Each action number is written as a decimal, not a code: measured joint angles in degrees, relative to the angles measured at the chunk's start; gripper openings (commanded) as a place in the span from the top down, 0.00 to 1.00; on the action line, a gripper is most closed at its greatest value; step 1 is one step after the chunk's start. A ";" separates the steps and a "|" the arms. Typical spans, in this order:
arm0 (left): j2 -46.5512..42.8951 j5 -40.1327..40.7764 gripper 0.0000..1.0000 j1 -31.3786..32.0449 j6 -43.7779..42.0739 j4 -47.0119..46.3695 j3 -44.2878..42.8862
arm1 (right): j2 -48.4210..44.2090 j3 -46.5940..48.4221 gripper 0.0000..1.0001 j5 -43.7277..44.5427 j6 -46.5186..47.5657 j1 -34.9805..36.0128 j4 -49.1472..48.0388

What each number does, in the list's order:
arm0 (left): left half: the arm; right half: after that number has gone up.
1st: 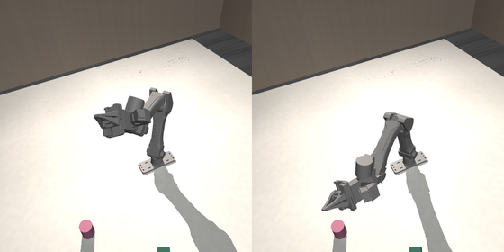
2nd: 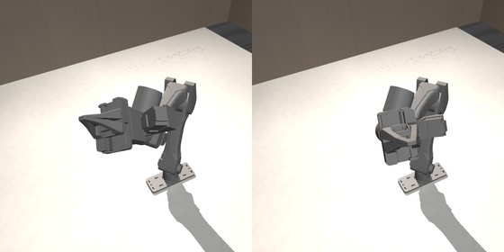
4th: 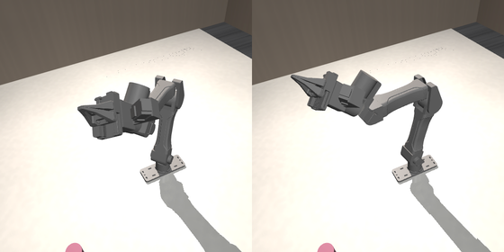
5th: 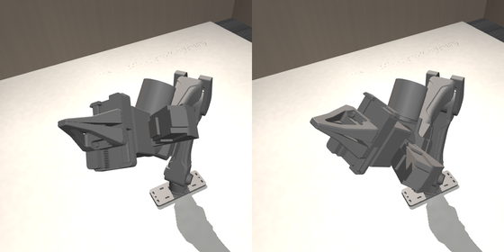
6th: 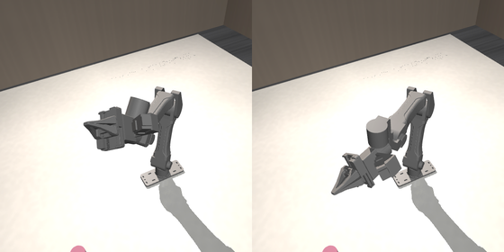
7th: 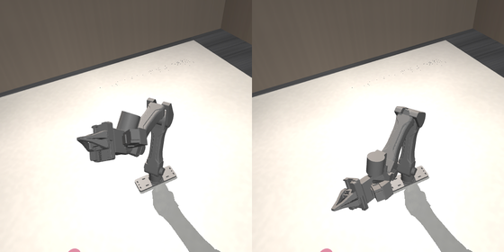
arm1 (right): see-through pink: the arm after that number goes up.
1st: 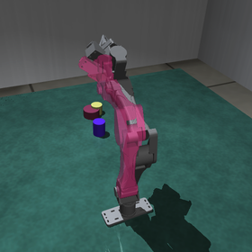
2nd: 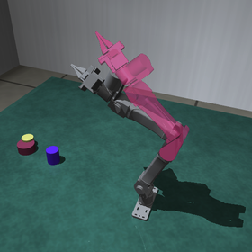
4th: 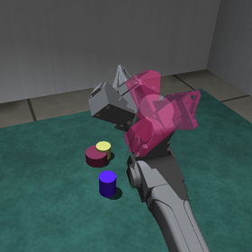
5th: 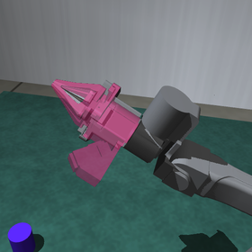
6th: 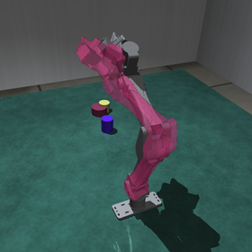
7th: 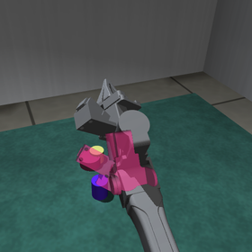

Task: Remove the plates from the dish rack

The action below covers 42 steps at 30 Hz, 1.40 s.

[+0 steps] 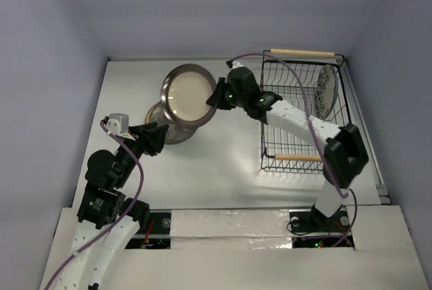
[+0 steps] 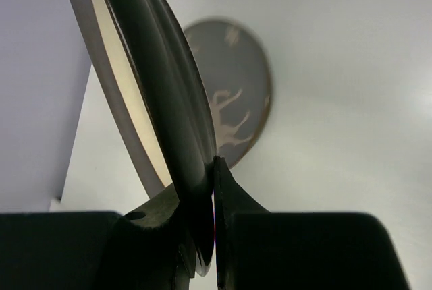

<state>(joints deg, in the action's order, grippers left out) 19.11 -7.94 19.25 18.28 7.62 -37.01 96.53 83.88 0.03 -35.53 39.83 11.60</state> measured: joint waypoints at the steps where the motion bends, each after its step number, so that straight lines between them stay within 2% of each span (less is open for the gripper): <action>1: 0.00 0.04 0.59 0.00 0.00 0.00 0.00 | 2.51 0.00 1.00 -1.36 -1.66 0.72 -0.98; 6: 0.00 0.09 0.59 0.00 0.00 0.00 0.00 | 12.55 0.00 1.00 -6.67 -8.39 3.13 -6.14; 12: 0.00 0.11 0.59 0.00 0.00 0.02 0.00 | 18.05 0.00 0.99 -7.63 -12.87 3.32 -9.73; 24: 0.00 0.11 0.59 0.00 0.00 0.02 0.00 | 20.48 0.02 0.86 -8.46 -16.24 3.39 -13.77; 36: -0.04 0.11 0.59 0.00 0.00 0.02 0.00 | 22.95 0.42 0.81 -8.87 -17.70 3.78 -14.93; 42: -0.22 0.11 0.59 -0.02 0.00 0.04 0.00 | 22.99 1.38 0.69 -8.85 -17.44 4.52 -14.69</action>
<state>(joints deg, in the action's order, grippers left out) 18.90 -7.84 19.22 18.28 7.66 -37.01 119.52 85.25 -8.82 -52.97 44.36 -3.09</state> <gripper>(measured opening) 0.408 0.286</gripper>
